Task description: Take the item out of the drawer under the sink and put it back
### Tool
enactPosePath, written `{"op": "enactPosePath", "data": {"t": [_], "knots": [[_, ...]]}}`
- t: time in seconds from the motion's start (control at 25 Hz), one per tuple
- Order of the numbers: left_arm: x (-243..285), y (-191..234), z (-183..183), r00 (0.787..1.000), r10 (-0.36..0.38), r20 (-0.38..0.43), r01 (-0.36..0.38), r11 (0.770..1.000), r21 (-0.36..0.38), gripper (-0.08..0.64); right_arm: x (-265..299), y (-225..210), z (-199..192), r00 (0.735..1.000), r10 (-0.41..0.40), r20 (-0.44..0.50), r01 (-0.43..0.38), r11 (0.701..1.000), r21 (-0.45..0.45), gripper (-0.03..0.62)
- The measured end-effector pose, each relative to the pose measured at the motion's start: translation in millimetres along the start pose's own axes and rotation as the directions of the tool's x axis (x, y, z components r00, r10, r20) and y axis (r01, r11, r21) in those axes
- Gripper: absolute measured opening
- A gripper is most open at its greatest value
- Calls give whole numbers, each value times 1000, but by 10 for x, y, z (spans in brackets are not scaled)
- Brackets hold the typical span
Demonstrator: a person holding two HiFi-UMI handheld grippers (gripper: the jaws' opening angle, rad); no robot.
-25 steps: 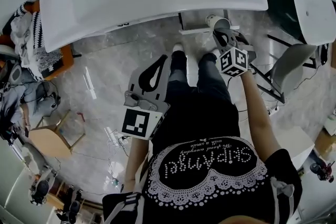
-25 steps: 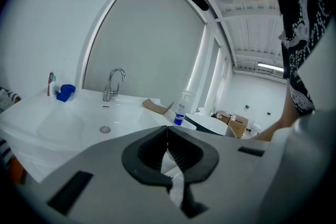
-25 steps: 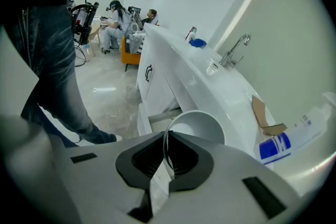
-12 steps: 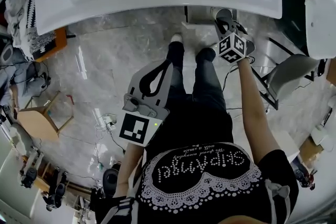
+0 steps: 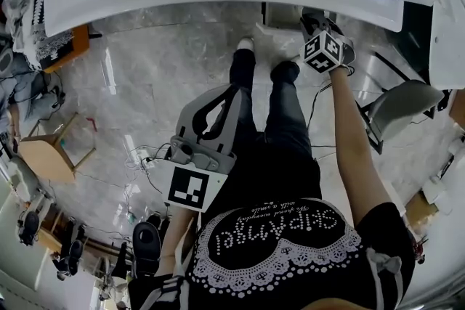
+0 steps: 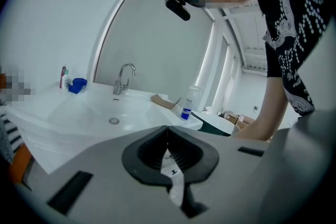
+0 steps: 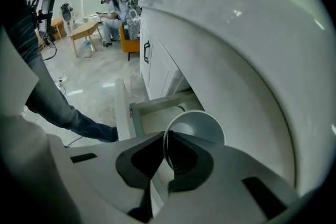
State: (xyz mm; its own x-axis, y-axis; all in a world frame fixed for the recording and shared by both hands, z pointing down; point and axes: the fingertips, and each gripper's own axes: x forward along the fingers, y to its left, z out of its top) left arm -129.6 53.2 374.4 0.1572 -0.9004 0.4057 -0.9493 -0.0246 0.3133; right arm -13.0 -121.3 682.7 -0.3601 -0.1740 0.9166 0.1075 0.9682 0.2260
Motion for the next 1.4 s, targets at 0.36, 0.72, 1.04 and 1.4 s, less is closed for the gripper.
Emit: {"op": "enactPosePath", "data": {"t": [0.36,0.72,1.04,1.4], "knots": [[53,-26,-106,1000,1,-30,-1,1000,-25,6,235,-42,-55,998,54,-39,-56,998,-33,25],[56,10,-151,999,18,-34,-20,998,-54,6,388,-22,-53,993,106,-51,-107,994,-23,25],[48,31,-173,999,36,-31,-38,997,-67,6,530,11,-77,987,135,-81,-141,988,-61,25],[55,39,-172,999,43,-30,-45,996,-74,6,595,35,-92,979,160,-125,-171,982,-79,25]]}}
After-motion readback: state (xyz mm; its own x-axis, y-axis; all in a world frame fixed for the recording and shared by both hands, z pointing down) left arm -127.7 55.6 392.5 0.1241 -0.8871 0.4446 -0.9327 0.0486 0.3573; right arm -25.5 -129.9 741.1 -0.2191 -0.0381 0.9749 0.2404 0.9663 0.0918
